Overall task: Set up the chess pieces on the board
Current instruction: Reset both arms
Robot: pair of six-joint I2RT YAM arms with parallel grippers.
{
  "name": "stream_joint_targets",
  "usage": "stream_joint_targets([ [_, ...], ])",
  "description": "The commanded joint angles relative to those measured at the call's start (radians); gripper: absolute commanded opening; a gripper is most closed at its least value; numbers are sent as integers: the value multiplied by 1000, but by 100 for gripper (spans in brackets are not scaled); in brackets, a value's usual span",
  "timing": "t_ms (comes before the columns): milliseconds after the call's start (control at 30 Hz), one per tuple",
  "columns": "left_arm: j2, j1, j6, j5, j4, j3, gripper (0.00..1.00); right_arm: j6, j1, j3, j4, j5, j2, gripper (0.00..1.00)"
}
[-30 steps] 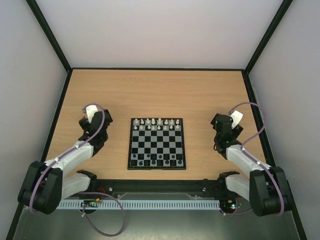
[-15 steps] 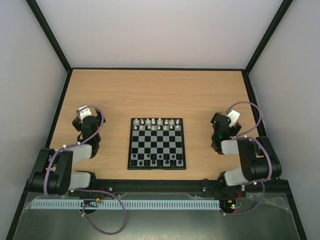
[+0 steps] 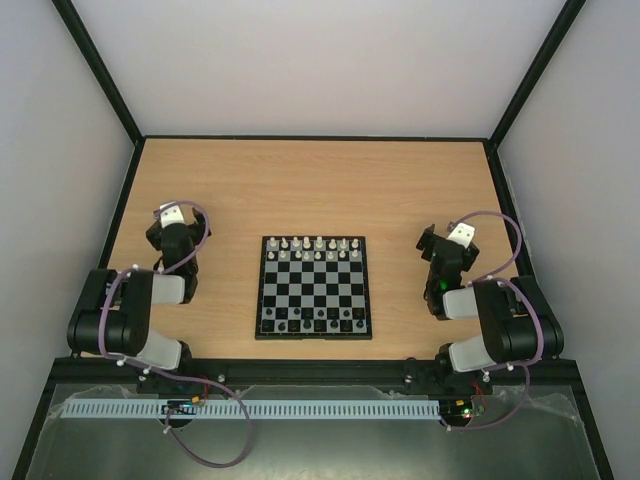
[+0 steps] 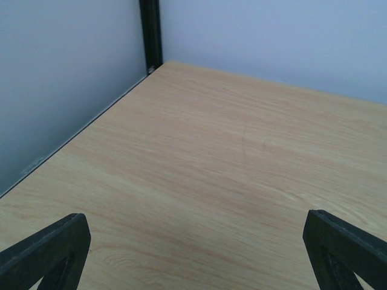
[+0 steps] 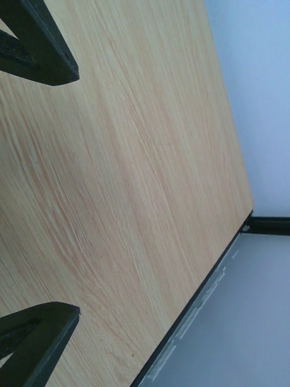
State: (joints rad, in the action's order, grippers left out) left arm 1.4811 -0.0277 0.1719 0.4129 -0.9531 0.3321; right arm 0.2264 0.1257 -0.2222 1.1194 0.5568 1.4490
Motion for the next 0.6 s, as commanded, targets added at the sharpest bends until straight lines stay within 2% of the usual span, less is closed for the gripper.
stream_joint_targets([
  [0,10,-1,-57,-125,-159,-31,99,-49,-2,51,178,-76,-2,99],
  [67,34,9,-99,-235,-240,-65,100,-56,-1,23,138,-97,13,99],
  [167,40,13,-119,-295,-246,-67,100,-53,-7,-4,106,-112,30,99],
  [200,41,15,-120,-299,-246,-67,100,-49,-13,3,127,-121,55,99],
  [233,41,20,-118,-312,-241,-64,100,-64,-14,26,227,-120,92,99],
  [267,42,25,-116,-323,-237,-62,100,-61,-15,23,207,-122,82,99],
  [300,42,26,-116,-325,-237,-61,100,-48,-16,11,136,-130,64,99],
  [333,42,26,-116,-324,-237,-62,99,-60,-18,23,208,-126,87,99],
  [400,42,26,-117,-324,-237,-61,100,-48,-19,9,143,-135,67,99],
  [433,41,26,-116,-324,-236,-63,100,-58,-19,16,189,-130,83,99],
  [500,43,27,-116,-322,-235,-61,99,-50,-20,14,162,-135,70,99],
  [567,41,27,-91,-260,-275,-86,100,-48,-20,12,153,-136,65,99],
])
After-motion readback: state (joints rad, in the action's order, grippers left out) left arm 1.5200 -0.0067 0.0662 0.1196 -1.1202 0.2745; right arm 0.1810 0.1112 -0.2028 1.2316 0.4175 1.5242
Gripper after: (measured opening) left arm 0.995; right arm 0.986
